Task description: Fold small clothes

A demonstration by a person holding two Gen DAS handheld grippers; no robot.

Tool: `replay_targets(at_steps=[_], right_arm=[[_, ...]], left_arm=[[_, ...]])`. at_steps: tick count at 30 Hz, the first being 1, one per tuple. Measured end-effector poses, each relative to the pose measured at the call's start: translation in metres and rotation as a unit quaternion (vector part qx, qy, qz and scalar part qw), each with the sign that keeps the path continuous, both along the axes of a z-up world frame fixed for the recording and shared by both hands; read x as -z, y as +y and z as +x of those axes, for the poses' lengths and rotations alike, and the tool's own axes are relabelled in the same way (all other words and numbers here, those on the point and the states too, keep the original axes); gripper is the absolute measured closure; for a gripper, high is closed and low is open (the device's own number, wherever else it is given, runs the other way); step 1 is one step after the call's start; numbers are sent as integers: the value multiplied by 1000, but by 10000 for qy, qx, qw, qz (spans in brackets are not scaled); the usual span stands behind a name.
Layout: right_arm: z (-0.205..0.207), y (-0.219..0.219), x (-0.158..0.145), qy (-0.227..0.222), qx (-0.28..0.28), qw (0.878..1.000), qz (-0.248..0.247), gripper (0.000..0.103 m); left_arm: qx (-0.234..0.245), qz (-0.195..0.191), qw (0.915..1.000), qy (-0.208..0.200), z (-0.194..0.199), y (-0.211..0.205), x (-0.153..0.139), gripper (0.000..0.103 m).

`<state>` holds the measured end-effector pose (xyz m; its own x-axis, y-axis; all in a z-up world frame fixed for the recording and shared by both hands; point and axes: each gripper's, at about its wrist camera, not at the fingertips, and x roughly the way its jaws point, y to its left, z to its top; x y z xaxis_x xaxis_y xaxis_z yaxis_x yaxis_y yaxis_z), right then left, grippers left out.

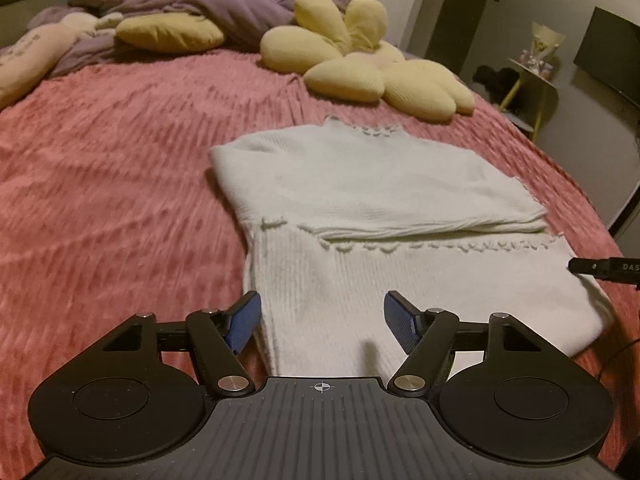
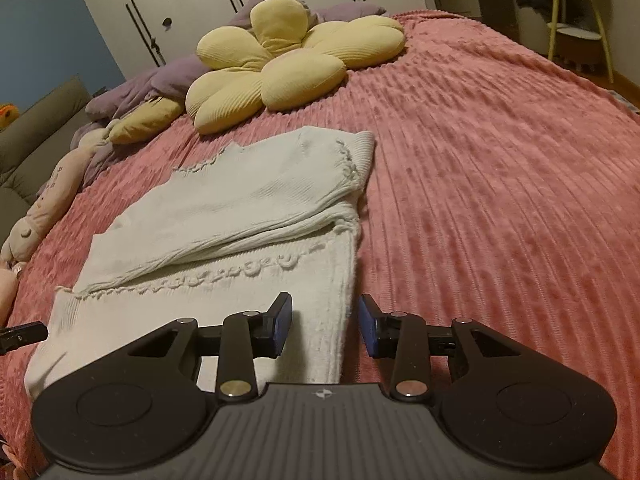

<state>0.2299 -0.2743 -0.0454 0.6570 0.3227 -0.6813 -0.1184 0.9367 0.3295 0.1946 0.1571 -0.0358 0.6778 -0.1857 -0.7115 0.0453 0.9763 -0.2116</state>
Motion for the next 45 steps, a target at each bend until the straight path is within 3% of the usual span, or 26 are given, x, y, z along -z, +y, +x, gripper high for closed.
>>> replay_targets(at_steps=[5,12,14,17,21,23,28,31,33,35,37,40,45], right_arm=[[6,2,1,25,26,10000,-84,68],[20,9,3,103,-69,9995,-276,70],[21,15,2,58,-149,9990,-426,89],[14,26,-4,-213,-318,9967,-717,95],[10,28,-10,-404,-537,9955,-664,95],[14,28,-7,-318,-519,9953,-752,94],[23,24,1,-8,-373,9968,-704,85],[24,24,2,24,-362,9965,-758,81],[26,24,4,57,-366,9964,-757,81],[28,25,5,57,-379,9960,-809,84],[28,27,3,-26,-422,9952,-886,95],[22,32,-7,-282,-458,9923,-1115,96],[18,32,-38,-825,-432,9910,-960,96]], left_arm=[[-278,33,9991,314,15,5,14,44],[-538,90,9977,399,24,7,16,85],[-583,101,9977,326,22,7,12,87],[-498,218,9985,98,16,2,2,88],[-346,100,9992,-149,12,-3,-7,87],[-337,105,9994,-44,18,-5,-2,86],[-271,110,9994,168,31,-11,12,71],[-209,180,9994,196,38,-16,16,73],[-243,165,9993,232,40,-16,18,85],[-281,122,9993,232,40,-15,18,88],[-268,88,9995,122,35,-14,13,89],[-254,133,9994,-205,27,-10,-5,89],[-358,-2,9960,-813,28,1,-47,89]])
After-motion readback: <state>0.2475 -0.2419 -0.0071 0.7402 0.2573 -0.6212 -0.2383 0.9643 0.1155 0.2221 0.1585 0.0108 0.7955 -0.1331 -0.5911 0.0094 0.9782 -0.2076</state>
